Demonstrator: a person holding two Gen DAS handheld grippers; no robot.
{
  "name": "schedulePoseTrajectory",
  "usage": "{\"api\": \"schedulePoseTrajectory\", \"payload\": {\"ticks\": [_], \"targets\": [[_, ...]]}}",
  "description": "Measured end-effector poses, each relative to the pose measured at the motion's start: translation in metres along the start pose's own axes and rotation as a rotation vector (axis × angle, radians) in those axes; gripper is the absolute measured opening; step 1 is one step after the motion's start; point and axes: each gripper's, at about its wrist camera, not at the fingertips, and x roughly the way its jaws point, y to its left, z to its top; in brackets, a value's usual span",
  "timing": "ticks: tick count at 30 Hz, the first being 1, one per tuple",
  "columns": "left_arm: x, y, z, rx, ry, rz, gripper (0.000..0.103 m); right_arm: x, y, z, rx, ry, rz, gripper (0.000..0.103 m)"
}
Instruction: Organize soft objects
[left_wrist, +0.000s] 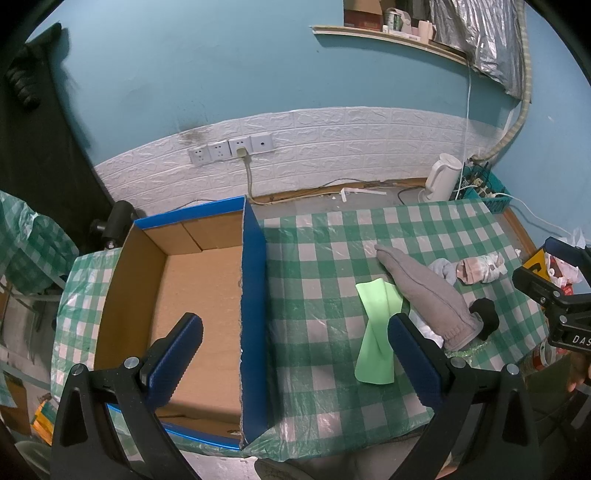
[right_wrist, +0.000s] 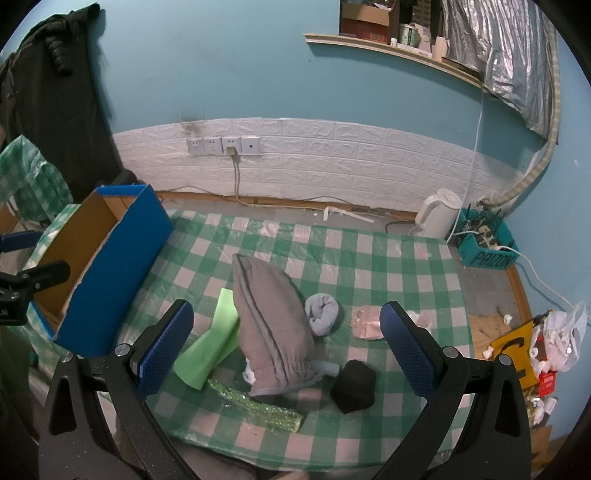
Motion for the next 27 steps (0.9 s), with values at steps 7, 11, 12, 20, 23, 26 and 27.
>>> {"api": "schedulePoseTrajectory", "payload": {"ticks": [7,11,12,20,23,26,27], "targets": [[0.0,0.0,-0.001,-0.002,0.001,0.0,0.101,0.0,0.0,0.0,-0.001,0.0,-0.002,0.101],[0.0,-0.002,-0.001,-0.001,0.002,0.001,0.101,0.0,0.0,0.001,-0.001,0.002,-0.002,0.101],[0.0,-0.003,-0.002,-0.001,0.002,0.001,0.101,0.0,0.0,0.0,-0.002,0.002,-0.002,0.101],[0.001,-0.01,-0.008,0.004,0.006,0.001,0.101,0.0,-0.001,0.0,-0.002,0.004,-0.004,0.101],[0.002,-0.011,-0.01,0.005,0.008,-0.001,0.101,0.0,0.0,0.001,-0.003,0.004,-0.004,0.101],[0.002,-0.011,-0.009,0.005,0.01,-0.003,0.101,0.0,0.0,0.0,-0.002,0.005,-0.003,0.101],[0.003,-0.012,-0.01,0.006,0.011,-0.002,0.101,0.001,-0.003,-0.005,-0.002,0.004,-0.003,0.101]]}}
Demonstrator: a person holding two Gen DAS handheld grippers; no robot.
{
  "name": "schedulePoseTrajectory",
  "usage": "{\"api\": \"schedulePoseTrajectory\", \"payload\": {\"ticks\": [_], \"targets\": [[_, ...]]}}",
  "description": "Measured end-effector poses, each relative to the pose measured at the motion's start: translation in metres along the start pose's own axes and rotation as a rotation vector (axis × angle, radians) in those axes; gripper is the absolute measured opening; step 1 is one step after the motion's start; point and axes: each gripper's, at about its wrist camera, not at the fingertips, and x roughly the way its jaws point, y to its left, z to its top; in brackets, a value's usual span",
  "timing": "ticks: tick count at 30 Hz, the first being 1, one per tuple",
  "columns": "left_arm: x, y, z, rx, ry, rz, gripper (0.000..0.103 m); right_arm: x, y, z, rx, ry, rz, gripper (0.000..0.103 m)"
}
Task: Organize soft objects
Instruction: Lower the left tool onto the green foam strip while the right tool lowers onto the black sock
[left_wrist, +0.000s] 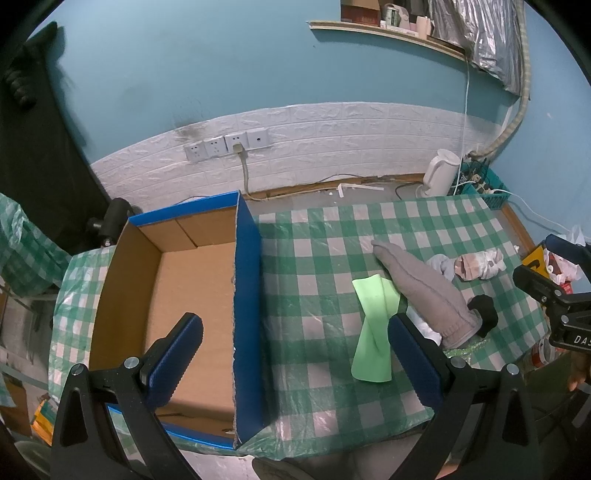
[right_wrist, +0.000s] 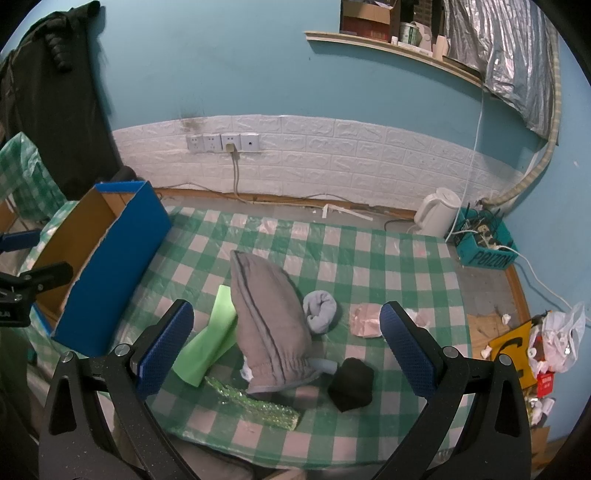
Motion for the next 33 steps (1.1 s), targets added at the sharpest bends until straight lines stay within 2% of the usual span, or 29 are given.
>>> {"api": "schedulePoseTrajectory", "payload": {"ticks": [8,16,22,33], "targets": [[0.008,-0.003,0.004,0.002,0.022,-0.008,0.101,-0.001,-0.003,-0.003,-0.001,0.003,-0.001,0.101],[0.032,-0.02,0.003,0.041,0.082,0.001,0.101,0.005,-0.014,-0.008,0.021,0.028,-0.012,0.101],[0.057,-0.033,0.0,0.064,0.145,0.011,0.101,0.018,-0.024,-0.009,0.041,0.074,-0.034,0.101],[0.1,-0.051,-0.006,0.059,0.231,-0.014,0.101,0.045,-0.06,-0.022,0.125,0.166,-0.077,0.101]]}}
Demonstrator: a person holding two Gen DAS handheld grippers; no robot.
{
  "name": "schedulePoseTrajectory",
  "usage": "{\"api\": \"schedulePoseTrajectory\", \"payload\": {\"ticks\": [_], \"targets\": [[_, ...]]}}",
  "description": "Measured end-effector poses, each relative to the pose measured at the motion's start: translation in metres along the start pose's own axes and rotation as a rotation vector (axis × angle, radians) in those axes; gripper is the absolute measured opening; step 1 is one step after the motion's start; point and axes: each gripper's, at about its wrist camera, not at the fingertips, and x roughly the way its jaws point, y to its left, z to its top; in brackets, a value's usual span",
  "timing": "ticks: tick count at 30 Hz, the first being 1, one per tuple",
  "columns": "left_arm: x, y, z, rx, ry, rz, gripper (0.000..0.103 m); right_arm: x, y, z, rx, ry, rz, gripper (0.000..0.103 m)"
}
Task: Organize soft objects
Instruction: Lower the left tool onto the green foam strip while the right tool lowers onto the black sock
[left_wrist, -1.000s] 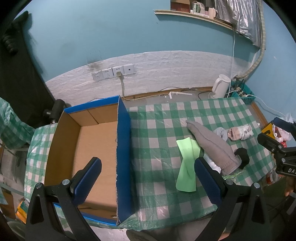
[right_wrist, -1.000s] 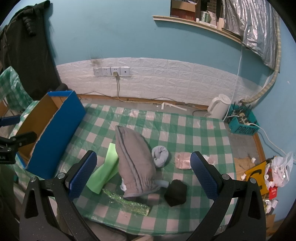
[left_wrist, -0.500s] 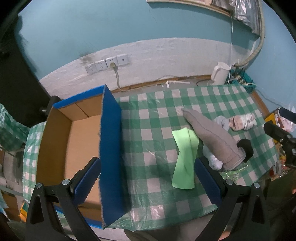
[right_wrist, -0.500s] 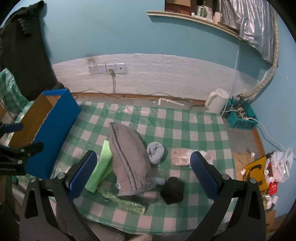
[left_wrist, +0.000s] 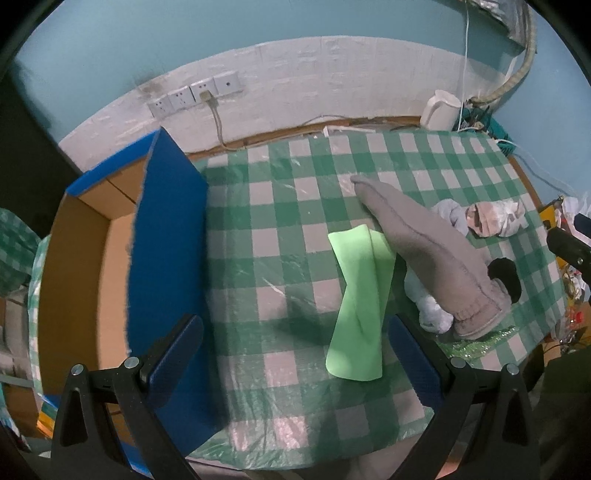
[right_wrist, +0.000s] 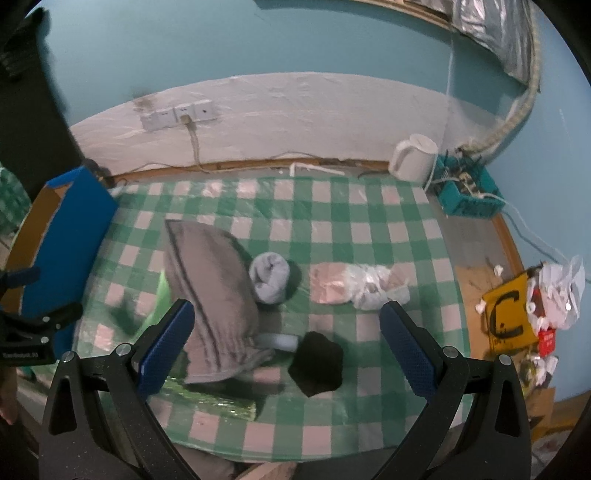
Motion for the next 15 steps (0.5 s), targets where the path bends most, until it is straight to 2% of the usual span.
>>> {"api": "schedulePoseTrajectory", "payload": {"ticks": [11,15], "targets": [[0.042,-0.015,0.003,0.0,0.079,-0.051,0.101,0.04,-0.034,-0.021,0.085,0.126,-0.043,0.099],[0.055,-0.022,0.004,0.016,0.1,-0.061,0.101,0.055,-0.044,-0.029,0.112,0.178,-0.03,0.096]]}}
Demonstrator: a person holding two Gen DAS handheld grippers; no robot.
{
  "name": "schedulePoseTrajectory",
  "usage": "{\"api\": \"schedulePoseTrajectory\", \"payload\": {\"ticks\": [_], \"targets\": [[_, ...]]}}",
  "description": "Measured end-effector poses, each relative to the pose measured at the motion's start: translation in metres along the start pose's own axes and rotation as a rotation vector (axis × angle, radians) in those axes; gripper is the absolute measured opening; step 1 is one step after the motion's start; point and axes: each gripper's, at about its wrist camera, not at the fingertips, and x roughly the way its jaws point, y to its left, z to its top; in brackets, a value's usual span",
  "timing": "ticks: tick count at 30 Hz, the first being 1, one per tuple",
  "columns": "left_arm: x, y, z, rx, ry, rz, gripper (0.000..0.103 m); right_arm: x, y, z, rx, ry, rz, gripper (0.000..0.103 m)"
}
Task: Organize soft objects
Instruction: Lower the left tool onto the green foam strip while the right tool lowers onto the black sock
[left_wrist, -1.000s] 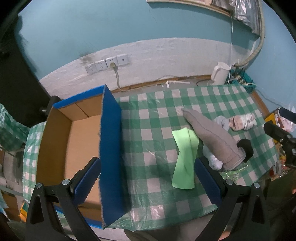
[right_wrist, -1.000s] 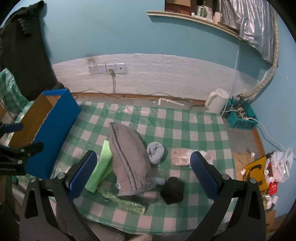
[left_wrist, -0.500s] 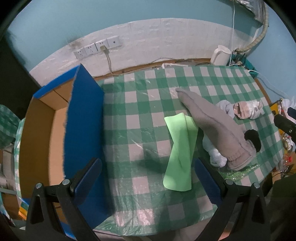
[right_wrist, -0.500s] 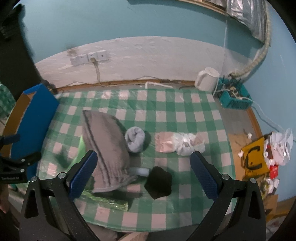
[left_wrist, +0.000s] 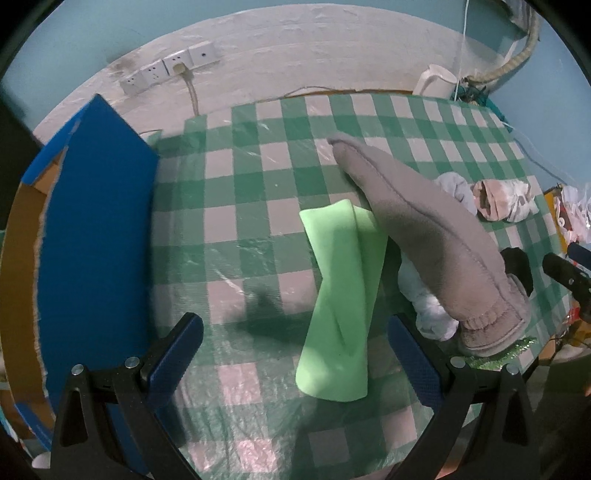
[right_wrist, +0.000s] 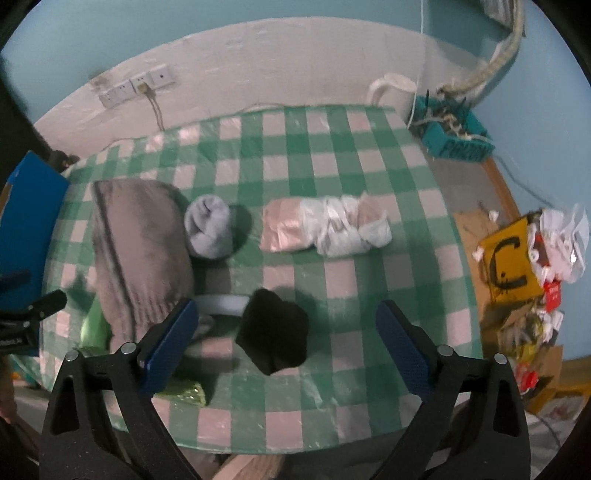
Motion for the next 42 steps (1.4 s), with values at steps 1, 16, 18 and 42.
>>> {"api": "schedulePoseTrajectory", "payload": {"ticks": [1,16,18,42], "targets": [[0.003,-0.001,0.0,0.004,0.006,-0.004,0.101,0.004,-0.002,-0.001,0.002,0.012,0.001,0.096],[0.044,-0.008,0.003,0.028,0.09,-0.011,0.097,0.041,0.008,-0.014,-0.076,0.104,-0.005,0.086],[0.047,-0.008,0.003,0.026,0.095,-0.021,0.096,0.046,0.01,-0.015,-0.09,0.11,-0.013,0.084],[0.034,-0.021,0.008,0.077,0.039,-0.065,0.006,0.041,0.014,-0.016,-0.104,0.101,0.025,0.033]]}}
